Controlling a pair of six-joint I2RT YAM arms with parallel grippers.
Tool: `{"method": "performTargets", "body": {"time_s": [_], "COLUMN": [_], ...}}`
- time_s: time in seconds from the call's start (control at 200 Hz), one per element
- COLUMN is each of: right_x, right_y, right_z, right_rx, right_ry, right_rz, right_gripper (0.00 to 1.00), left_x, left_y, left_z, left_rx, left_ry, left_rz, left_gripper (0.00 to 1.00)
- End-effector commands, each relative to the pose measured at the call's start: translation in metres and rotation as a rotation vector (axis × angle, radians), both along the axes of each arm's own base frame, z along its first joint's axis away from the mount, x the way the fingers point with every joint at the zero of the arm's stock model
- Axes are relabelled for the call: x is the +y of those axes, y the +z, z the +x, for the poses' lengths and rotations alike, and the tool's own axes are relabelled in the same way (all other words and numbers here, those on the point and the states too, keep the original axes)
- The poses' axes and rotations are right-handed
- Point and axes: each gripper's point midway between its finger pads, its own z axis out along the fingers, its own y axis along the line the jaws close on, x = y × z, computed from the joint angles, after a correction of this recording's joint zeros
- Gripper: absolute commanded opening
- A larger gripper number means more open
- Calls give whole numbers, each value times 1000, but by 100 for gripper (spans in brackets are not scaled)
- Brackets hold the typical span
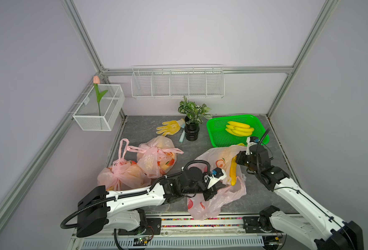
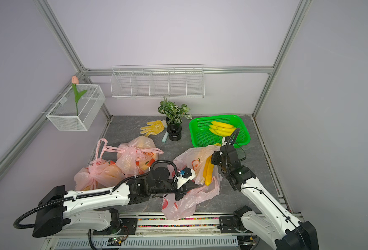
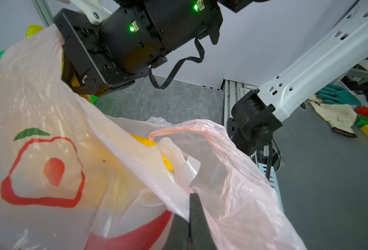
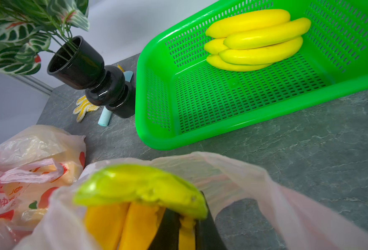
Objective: Place the banana into a plastic bag & tie a knot
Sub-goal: Place the banana into the plastic bag.
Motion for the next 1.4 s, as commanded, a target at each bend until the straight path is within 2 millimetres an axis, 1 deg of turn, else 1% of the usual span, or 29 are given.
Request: {"method": "performTargets", "body": {"time_s": [0.0, 0.06, 0.125, 0.225, 0.295, 0.35, 0.425, 0.575, 0.645, 0.775, 0.84, 0.875, 0.9, 0.965, 1.025, 1.094, 1.194, 1.304, 1.394], "right_x": [-10, -3, 10, 21, 24, 28, 36, 57, 65, 84, 92, 94, 96, 111, 114, 111, 96, 81, 79], "right_y": [5, 4, 1, -8, -14, -18, -22, -33, -40, -40, -39, -38, -35, -25, -17, -12, -13, -14, -4], "right_z": [1, -2, -5, -10, -16, -20, -26, -37, -38, -35, -32, -31, -30, -29, -29, -30, -31, -37, -46], "right_rx": [-30, -39, -40, -24, -19, -14, 0, 15, 29, 29, 24, 15, 2, -39, -57, -66, -41, -8, -31], "right_ry": [-93, -94, -78, -72, -76, -68, -37, 17, 34, 76, 99, 109, 126, 219, 257, 284, 283, 308, 386], "right_rz": [35, 34, 21, 35, 51, 60, 66, 35, 47, 52, 66, 67, 72, 111, 121, 108, 71, 41, 37], "right_gripper": [7, 7, 7, 7, 7, 8, 7, 9, 9, 12, 17, 21, 27, 40, 52, 63, 75, 80, 83], "left_x": [-11, -14, -18, -22, -18, -14, -12, -6, -4, -1, 4, 8, 11, 20, 29, 40, 52, 65, 72], "left_y": [19, 23, 31, 37, 36, 37, 37, 22, 16, 7, 3, 0, -2, -7, -12, -20, -27, -28, -26], "left_z": [2, 10, 15, 40, 61, 70, 75, 85, 82, 75, 72, 72, 71, 71, 73, 78, 90, 110, 123], "left_rx": [-6, -14, -27, -36, -65, -90, -118, -144, -144, -144, -141, -140, -140, -139, -134, -123, -100, -63, -66], "left_ry": [-2, 40, 64, 195, 312, 359, 379, 410, 393, 359, 353, 356, 360, 378, 403, 446, 510, 600, 666], "left_rz": [-45, -68, -104, -115, -115, -114, -115, -94, -100, -90, -84, -79, -74, -66, -58, -44, -30, -34, -37], "left_gripper": [0, 0, 0, 0, 0, 0, 0, 0, 0, 0, 0, 0, 0, 0, 0, 0, 0, 0, 0]}}
